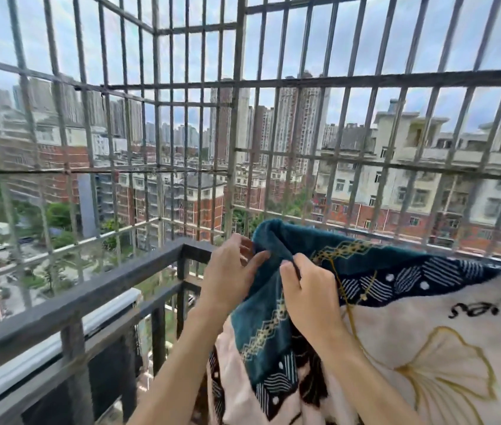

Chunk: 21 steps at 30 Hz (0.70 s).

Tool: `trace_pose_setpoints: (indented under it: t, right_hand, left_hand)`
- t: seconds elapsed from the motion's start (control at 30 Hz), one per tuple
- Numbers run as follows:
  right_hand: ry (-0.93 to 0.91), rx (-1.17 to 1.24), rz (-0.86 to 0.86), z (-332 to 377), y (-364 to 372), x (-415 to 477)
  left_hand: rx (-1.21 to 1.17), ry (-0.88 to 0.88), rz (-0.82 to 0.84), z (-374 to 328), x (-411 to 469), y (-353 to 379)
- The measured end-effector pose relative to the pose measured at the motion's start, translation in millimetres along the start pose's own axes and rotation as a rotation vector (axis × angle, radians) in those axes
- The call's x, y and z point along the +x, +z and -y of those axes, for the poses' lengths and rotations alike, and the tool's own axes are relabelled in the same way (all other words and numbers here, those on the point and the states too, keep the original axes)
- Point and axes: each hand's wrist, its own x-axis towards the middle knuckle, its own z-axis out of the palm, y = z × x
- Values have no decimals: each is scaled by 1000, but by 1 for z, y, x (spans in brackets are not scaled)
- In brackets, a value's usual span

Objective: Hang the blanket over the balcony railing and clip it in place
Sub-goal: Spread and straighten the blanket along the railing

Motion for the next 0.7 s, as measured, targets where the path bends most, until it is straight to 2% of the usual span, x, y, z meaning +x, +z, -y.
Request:
trace_pose_setpoints:
  t: [0.17,0.37,0.47,0.57,0.7]
  right_hand:
    - [-67,110,-53,5,-14,7]
    - [-24,333,-130,33,-23,28]
    - [-112,345,-97,49,-25,37]
    - [-212,384,-35,66,-16,29]
    - [-337,431,103,77,-1,1]
  left_hand:
    - [-36,67,-26,-3,8,5]
    - [-128,89,-62,-6,11,-5]
    - [-215,122,-24,-4,12,-11]
    - [-134,200,-8,2,9,-18]
    - [-256,128,-15,6,-2,-29]
